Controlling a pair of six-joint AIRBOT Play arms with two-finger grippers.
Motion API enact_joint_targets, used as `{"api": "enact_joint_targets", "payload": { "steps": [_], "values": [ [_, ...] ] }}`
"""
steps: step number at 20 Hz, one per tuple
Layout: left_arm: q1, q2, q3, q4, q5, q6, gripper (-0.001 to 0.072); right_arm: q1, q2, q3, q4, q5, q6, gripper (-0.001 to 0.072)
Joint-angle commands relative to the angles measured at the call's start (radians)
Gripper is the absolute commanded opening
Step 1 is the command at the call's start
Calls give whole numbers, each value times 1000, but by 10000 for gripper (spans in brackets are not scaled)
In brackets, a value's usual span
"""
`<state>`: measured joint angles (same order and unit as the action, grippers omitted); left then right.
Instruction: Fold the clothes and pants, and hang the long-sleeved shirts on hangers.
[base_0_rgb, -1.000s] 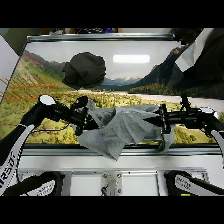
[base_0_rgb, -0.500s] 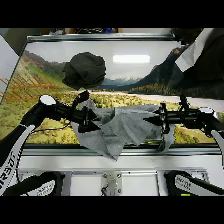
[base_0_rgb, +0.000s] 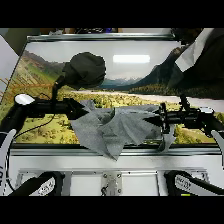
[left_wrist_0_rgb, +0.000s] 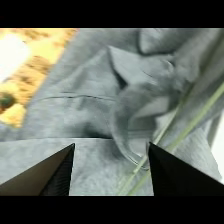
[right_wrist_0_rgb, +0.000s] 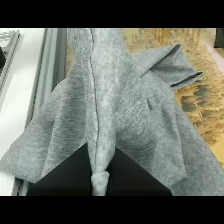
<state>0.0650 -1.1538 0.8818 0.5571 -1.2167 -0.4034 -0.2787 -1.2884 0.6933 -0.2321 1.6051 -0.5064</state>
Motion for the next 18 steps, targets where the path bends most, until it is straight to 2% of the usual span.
{"api": "enact_joint_targets", "payload": {
  "steps": [1, 3, 4, 7, 8, 9, 10, 14, 18],
  "values": [
    [108, 107, 0, 1, 100, -217, 468, 0, 14, 1, 66, 26, 10, 21],
    [167, 170, 0, 13, 113, -355, 447, 0, 48, 3, 97, 21, 44, 20],
    [187, 203, 0, 61, 113, -458, 370, 0, 71, 3, 97, 22, 71, 20],
    [195, 274, -10, 308, 72, -789, 378, 0, 146, 3, 94, 21, 147, 21],
    [195, 294, -35, 319, 57, -883, 380, 0, 172, 3, 94, 21, 171, 21],
    [194, 309, -73, 292, 56, -954, 517, 0, 195, 3, 95, 18, 187, 21],
    [187, 321, -116, 261, 60, -1009, 706, 0, 218, 3, 94, 5, 206, 20],
    [91, 348, -280, 224, 88, -1229, 713, -1, 269, 3, 94, -11, 247, 20],
    [-27, 418, -372, 114, 224, -1267, 684, -1, 270, 3, 92, -12, 253, 21]
  ]
}}
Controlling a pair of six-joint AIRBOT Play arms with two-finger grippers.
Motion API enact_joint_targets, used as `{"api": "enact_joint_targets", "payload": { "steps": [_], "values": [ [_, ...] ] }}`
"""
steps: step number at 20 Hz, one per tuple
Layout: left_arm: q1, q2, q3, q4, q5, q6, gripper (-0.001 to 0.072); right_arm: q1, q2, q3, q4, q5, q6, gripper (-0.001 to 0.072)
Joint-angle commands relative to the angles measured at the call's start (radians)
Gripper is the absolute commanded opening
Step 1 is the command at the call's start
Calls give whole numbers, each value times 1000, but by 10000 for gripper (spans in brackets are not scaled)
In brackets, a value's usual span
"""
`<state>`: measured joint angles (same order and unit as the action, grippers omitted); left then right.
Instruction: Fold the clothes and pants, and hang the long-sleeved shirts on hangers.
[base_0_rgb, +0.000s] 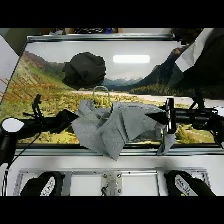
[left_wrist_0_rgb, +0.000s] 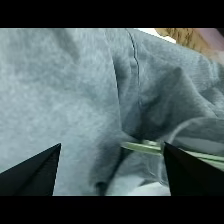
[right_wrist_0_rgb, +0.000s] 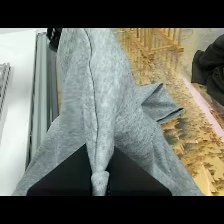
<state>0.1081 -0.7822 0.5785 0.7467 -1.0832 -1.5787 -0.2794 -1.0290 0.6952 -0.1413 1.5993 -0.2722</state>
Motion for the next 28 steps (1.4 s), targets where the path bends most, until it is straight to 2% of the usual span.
{"api": "enact_joint_targets", "payload": {
  "steps": [1, 5, 8, 13, 16, 18, 20, 25, 28],
  "values": [
    [-95, 74, -89, -113, 123, -100, 685, 0, 11, 1, -2, -6, 19, 20],
    [-150, 162, -130, -118, 190, -150, 684, 0, 11, 1, -5, -6, 19, 21],
    [-93, 218, -109, -117, 233, -150, 684, 0, 11, 1, -16, -6, 20, 20],
    [56, 179, -14, -108, 154, -101, 683, -1, 11, 1, -19, -21, 42, 20],
    [118, 133, 53, -92, 20, -89, 683, -2, 11, 1, -4, -68, 64, 21],
    [108, 116, 53, -55, -71, -98, 683, -3, 11, 2, 5, -92, 64, 21],
    [57, 122, 6, -61, -84, -142, 682, -2, 11, 2, 8, -101, 64, 20],
    [-117, 225, -166, -68, 129, -294, 682, -2, 11, 3, 8, -103, 64, 20],
    [-229, 218, -236, -150, 224, -299, 683, -2, 15, 3, 8, -103, 66, 21]
  ]
}}
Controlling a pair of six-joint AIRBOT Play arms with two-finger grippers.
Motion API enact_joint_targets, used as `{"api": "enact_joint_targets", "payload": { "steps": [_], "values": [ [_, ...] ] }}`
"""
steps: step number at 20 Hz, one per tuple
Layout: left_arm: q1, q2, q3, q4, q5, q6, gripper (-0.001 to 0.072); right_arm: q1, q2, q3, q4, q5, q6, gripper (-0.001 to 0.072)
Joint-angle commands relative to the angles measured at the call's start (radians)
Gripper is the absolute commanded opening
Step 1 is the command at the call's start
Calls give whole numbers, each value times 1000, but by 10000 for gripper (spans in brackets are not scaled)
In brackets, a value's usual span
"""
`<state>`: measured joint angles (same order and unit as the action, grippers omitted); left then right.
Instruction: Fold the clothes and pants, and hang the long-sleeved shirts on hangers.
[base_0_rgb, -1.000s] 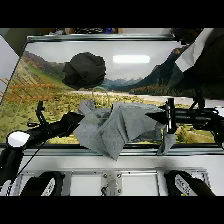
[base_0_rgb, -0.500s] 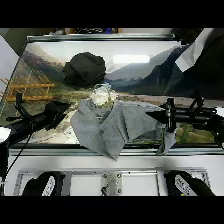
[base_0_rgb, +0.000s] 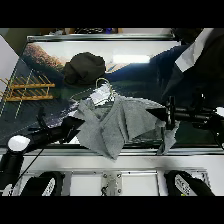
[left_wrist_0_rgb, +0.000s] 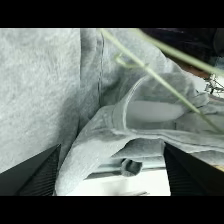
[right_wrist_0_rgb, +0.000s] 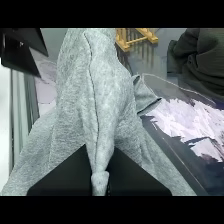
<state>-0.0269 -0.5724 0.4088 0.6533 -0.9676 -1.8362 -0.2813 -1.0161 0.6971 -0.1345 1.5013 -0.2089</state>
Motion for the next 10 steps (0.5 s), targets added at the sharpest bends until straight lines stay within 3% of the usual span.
{"api": "enact_joint_targets", "payload": {
  "steps": [1, 6, 10],
  "values": [
    [-131, -15, -68, -64, 140, -41, 682, 0, 2, 1, 1, -5, 13, 21],
    [-262, -144, -34, -105, 294, -19, 682, 0, 2, 1, 1, -5, 26, 21],
    [-301, -248, 37, -105, 322, 4, 683, 0, 2, 1, 1, -5, 26, 20]
  ]
}}
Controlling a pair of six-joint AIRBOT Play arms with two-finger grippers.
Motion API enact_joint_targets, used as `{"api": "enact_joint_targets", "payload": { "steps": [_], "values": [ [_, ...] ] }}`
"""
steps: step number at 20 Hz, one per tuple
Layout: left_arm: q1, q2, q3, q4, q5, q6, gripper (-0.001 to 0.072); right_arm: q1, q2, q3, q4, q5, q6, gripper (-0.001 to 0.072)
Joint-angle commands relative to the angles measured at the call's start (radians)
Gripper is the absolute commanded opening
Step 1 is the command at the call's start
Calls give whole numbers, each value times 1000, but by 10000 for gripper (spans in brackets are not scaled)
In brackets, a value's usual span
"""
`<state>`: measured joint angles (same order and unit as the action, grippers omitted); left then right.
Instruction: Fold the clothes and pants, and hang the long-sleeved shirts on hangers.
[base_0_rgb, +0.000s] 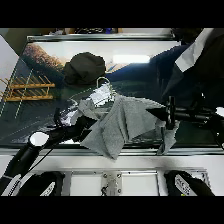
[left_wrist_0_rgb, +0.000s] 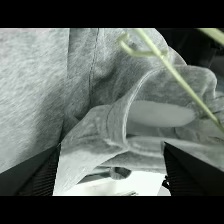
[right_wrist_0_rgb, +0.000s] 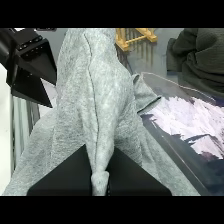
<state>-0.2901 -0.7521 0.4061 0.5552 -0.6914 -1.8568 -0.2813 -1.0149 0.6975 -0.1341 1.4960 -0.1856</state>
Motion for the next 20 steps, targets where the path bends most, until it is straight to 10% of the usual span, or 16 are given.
{"api": "enact_joint_targets", "payload": {
  "steps": [1, 11, 12, 15, 20],
  "values": [
    [-54, -91, 58, -6, 43, 37, 683, 0, 1, 1, 0, 0, 3, 21],
    [-118, -165, 97, -2, 53, 53, 602, 0, 1, 1, 0, 0, 3, 21],
    [-118, -165, 97, -2, 64, 52, 550, 0, 1, 1, 0, 0, 3, 21],
    [-117, -164, 97, -1, 74, 54, 8, 0, 1, 1, 0, 1, 3, 21],
    [-51, -164, 98, -1, 36, 55, 13, -1, 53, 6, 0, -1, 59, 21]
  ]
}}
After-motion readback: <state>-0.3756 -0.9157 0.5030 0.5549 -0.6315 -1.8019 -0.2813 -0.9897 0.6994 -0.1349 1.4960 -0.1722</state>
